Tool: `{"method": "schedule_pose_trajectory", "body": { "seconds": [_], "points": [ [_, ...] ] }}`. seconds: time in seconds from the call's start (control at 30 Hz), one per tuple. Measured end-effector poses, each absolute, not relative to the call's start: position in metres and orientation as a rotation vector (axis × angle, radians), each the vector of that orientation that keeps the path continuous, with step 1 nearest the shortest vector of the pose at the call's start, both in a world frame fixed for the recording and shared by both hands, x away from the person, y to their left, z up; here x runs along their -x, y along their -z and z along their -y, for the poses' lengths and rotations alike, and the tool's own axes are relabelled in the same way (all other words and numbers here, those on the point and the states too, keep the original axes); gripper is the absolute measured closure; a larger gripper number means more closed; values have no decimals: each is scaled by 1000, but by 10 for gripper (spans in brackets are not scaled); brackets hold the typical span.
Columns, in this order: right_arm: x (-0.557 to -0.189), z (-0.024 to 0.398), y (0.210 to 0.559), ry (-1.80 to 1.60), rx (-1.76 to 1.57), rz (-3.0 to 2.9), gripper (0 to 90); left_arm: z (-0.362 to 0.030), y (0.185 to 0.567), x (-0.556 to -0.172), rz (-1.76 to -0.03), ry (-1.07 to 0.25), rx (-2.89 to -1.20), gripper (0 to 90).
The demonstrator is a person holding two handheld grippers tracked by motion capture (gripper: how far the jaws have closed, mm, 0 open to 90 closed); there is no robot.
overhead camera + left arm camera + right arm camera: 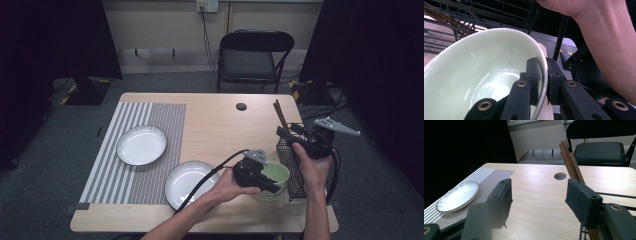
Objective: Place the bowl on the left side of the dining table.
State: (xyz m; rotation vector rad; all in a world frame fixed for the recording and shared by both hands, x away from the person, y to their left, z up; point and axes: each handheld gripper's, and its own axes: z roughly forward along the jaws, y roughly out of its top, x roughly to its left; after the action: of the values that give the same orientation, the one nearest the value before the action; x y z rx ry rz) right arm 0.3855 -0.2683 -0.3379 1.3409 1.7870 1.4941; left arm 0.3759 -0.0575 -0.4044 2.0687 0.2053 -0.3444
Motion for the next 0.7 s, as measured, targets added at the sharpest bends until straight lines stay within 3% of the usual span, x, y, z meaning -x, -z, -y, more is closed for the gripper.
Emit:
{"method": "schedule_pose_trajectory", "body": {
  "seconds": [0.33, 0.53, 0.7],
  "points": [
    [-386, 267, 338, -1492, -1345, -1793, 369, 54, 400, -374, -168, 305, -2109, 710],
    [-387, 266, 339, -1493, -1340, -1797, 369, 52, 397, -368, -115, 177, -2230, 620],
    [-387, 266, 339, -1491, -1342, -1796, 368, 55, 400, -366, -81, 149, -2275, 608]
  ]
}}
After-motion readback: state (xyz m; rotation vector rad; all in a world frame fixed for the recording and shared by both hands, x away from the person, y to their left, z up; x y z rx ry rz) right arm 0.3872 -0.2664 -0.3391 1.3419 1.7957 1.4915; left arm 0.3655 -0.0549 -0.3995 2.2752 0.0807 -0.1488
